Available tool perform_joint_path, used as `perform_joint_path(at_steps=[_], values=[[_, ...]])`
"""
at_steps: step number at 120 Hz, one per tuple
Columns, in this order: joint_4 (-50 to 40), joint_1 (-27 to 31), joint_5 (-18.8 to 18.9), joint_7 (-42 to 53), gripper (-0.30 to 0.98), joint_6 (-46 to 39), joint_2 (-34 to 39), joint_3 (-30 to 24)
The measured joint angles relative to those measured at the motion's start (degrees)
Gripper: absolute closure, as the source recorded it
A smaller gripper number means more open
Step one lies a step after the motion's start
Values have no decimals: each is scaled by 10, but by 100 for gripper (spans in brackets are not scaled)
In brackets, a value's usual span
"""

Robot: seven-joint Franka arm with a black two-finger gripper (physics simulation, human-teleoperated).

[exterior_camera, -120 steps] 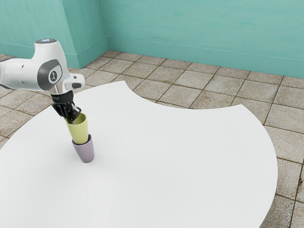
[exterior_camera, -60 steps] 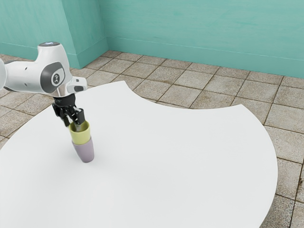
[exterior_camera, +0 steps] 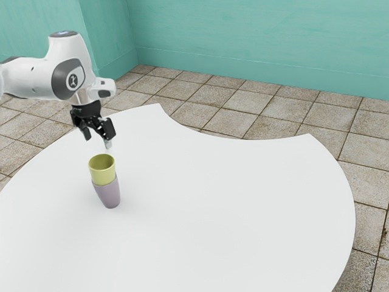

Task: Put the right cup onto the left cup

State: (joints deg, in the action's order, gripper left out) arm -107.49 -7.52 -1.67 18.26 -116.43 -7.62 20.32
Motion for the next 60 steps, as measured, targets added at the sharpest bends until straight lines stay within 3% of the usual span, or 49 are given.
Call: perform_joint_path(at_steps=[60], values=[[154,-29,0,-26,0,216,22,-64]])
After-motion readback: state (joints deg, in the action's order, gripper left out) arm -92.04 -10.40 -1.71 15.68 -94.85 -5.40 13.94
